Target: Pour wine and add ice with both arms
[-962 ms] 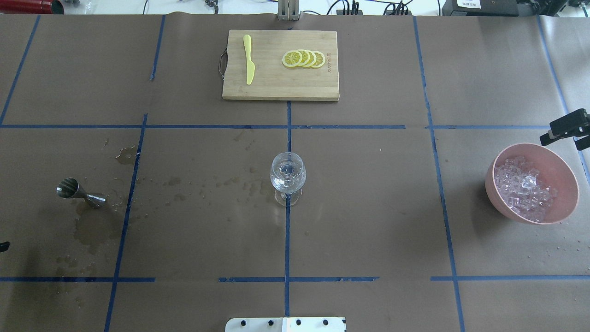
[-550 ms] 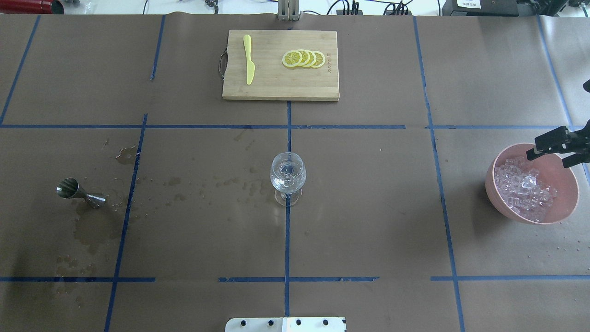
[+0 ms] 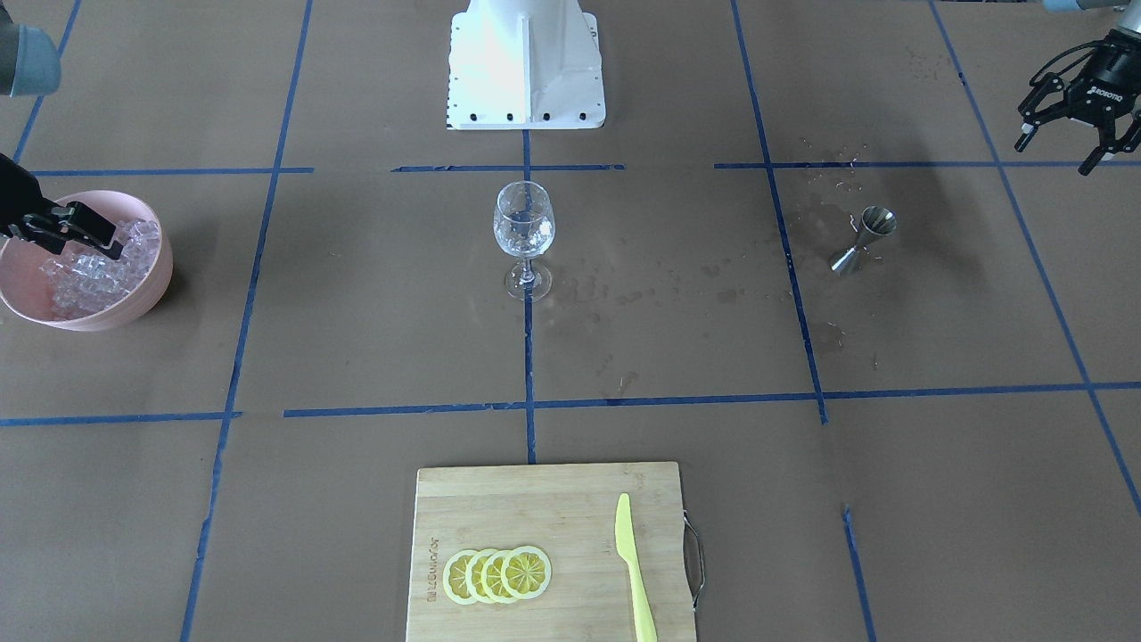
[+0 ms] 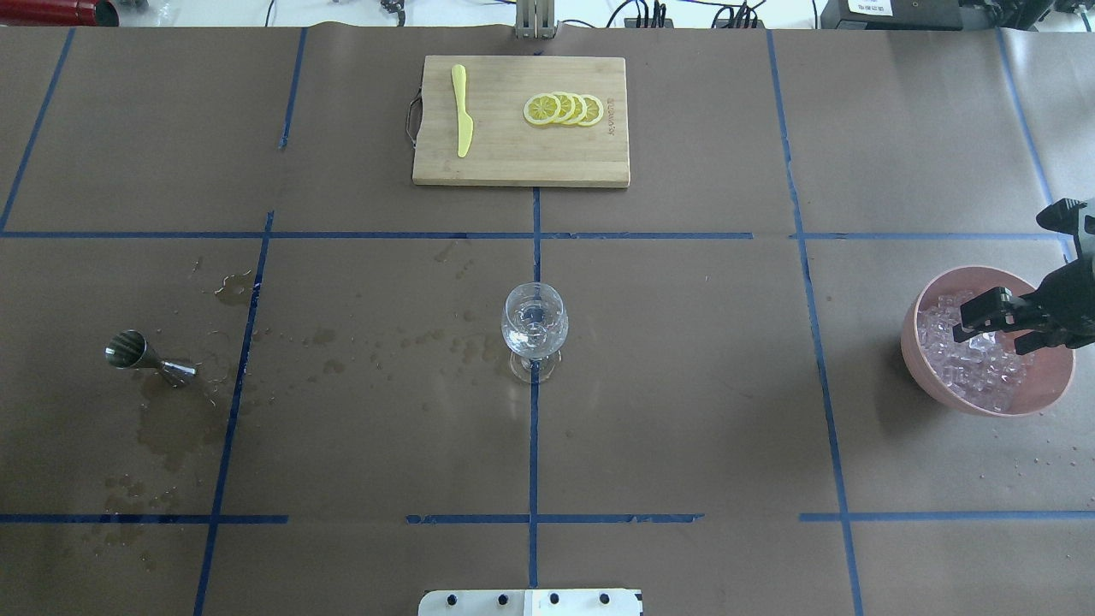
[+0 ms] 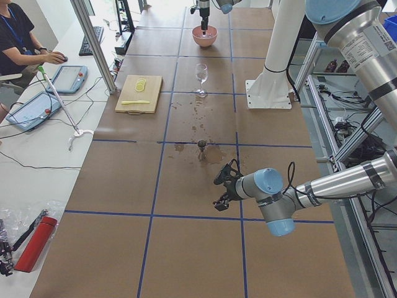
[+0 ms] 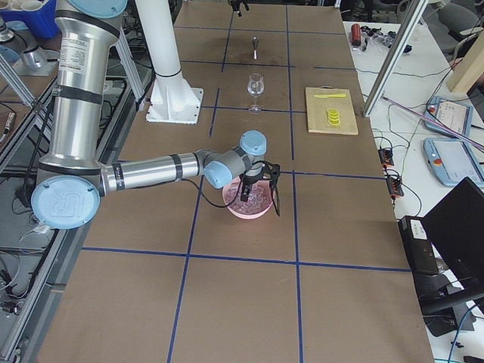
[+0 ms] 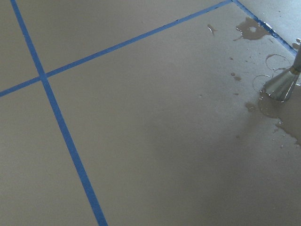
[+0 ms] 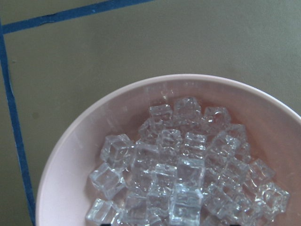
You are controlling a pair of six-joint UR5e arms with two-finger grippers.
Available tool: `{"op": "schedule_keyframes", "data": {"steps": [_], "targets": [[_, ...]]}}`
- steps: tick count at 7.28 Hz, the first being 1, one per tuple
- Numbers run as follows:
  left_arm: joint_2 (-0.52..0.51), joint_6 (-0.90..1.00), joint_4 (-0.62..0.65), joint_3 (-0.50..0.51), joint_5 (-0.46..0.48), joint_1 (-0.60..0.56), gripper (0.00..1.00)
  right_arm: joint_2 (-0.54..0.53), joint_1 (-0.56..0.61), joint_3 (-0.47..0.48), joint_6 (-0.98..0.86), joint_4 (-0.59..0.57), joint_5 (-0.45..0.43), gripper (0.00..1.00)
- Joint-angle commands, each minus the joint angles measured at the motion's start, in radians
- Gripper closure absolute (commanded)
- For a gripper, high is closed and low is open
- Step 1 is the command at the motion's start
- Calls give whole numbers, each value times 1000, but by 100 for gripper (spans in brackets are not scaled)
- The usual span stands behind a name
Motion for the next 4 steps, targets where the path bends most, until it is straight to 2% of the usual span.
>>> {"op": "schedule_keyframes", "data": {"steps": [1, 3, 4], "targets": [[0, -1, -6, -4, 0, -3, 0, 3, -6, -16, 1, 1, -1, 22], [-2, -1, -8, -8, 0, -11, 0, 3, -6, -30, 1, 1, -2, 49], [0, -1, -8, -8, -1, -18, 0, 5, -6, -36, 1, -1, -1, 94]]}}
